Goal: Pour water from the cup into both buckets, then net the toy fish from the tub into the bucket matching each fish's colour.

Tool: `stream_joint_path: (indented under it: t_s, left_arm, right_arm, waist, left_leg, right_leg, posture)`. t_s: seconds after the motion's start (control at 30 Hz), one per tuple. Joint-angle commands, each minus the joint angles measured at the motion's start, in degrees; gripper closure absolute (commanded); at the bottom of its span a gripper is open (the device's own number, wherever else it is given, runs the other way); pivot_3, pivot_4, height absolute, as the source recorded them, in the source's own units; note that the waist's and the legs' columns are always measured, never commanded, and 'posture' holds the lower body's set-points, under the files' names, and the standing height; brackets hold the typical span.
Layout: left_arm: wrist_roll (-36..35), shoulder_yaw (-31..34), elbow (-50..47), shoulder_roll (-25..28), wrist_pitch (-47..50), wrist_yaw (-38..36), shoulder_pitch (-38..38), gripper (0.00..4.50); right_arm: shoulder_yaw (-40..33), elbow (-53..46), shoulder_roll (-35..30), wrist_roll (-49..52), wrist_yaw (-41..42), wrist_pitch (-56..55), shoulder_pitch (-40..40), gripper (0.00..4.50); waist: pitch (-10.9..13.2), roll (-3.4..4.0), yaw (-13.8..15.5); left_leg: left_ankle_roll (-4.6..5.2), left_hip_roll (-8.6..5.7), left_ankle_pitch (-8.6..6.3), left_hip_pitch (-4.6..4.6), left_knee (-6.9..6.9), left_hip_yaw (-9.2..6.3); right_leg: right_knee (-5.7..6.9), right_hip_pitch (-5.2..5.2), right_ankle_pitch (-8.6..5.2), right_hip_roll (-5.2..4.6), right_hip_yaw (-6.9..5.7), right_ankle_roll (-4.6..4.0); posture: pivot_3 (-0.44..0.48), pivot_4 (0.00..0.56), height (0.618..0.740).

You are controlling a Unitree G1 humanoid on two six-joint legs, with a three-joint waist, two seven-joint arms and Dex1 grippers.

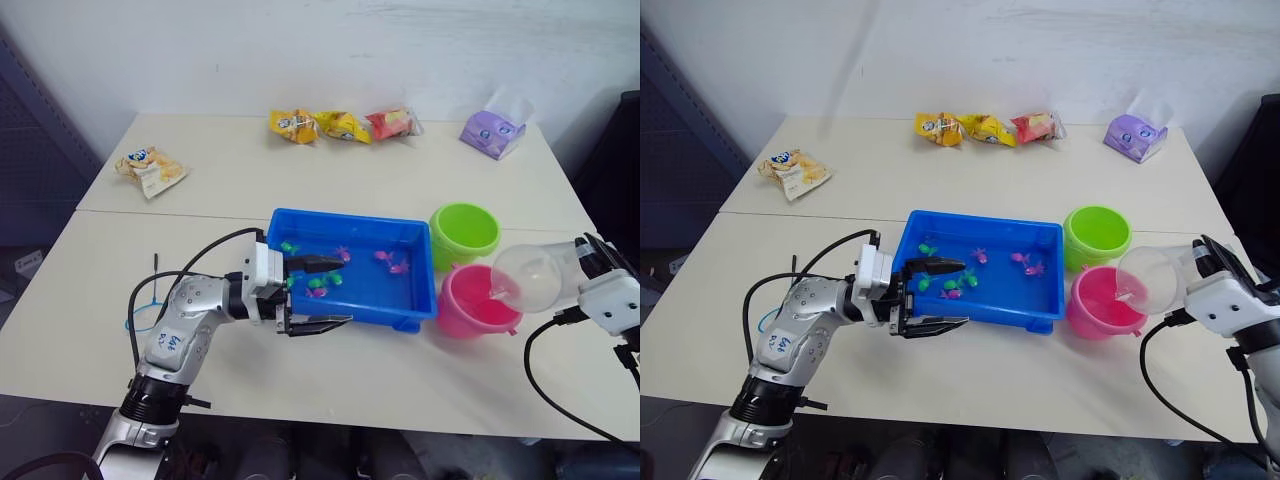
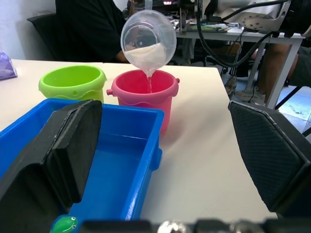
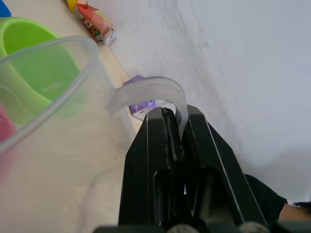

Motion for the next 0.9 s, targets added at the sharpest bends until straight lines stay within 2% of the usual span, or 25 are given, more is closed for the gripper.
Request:
stream_joint_path:
  t_s: [0.03, 0.47, 0.57, 0.7, 0.9]
  left_arm:
    - [-1.4, 0.9, -1.1, 0.1, 0.8, -0.1, -0.6, 0.0]
    - [-1.1, 0.5, -1.8, -0.5, 1.8, 0.2, -0.6, 0.0]
    - [-0.9, 0.5, -1.8, -0.5, 1.8, 0.3, -0.7, 0.0]
    - [-0.2, 1.4, -1.7, -0.4, 1.5, 2.1, -0.8, 0.0]
    - [-1.0, 3.9, -1.6, 0.5, 2.3, 4.1, -0.5, 0.0]
  right_arm:
    - [-1.7, -1.1, -0.1, -1.6, -3.0, -2.6, -0.1, 4.44]
    - [-1.3, 0.3, 0.9, -3.5, -6.9, -4.3, 1.2, 4.44]
    - [-0.6, 0.5, 3.2, 5.1, -4.7, -2.7, 0.2, 4.44]
    - [-1.1, -0.8, 4.6, 11.1, -2.2, 1.8, 0.3, 4.44]
    - [-5.5, -6.9, 7.9, 26.9, -3.1, 19.2, -1.0, 4.44]
  waist:
    - [0.0, 0.0, 0.0]
    - [0.0, 0.0, -0.1]
    - [0.0, -0.03, -0.1]
    - [0.0, -0.03, -0.1]
    - [0.0, -0.03, -0.1]
  left_leg:
    - [0.0, 0.0, 0.0, 0.0, 0.0, 0.0]
    - [-0.03, 0.0, 0.02, 0.02, 0.01, 0.0]
    - [-0.04, 0.0, 0.03, 0.02, 0.01, -0.01]
    - [-0.03, 0.0, 0.04, 0.02, 0.01, -0.01]
    - [-0.01, 0.01, 0.04, 0.02, 0.01, -0.04]
  right_leg:
    - [0.0, 0.0, 0.0, 0.0, 0.0, 0.0]
    - [0.02, 0.01, 0.0, 0.01, 0.0, 0.0]
    - [0.03, 0.01, 0.0, 0.01, 0.0, 0.0]
    - [0.03, 0.03, 0.0, 0.0, 0.0, 0.0]
    - [0.04, 0.03, 0.0, -0.01, 0.0, 0.0]
  posture:
    - [0.0, 0.15, 0.74]
    - [0.0, 0.15, 0.74]
    - [0.0, 0.15, 0.74]
    - [0.0, 0.15, 0.74]
    - [0.0, 0.15, 0.74]
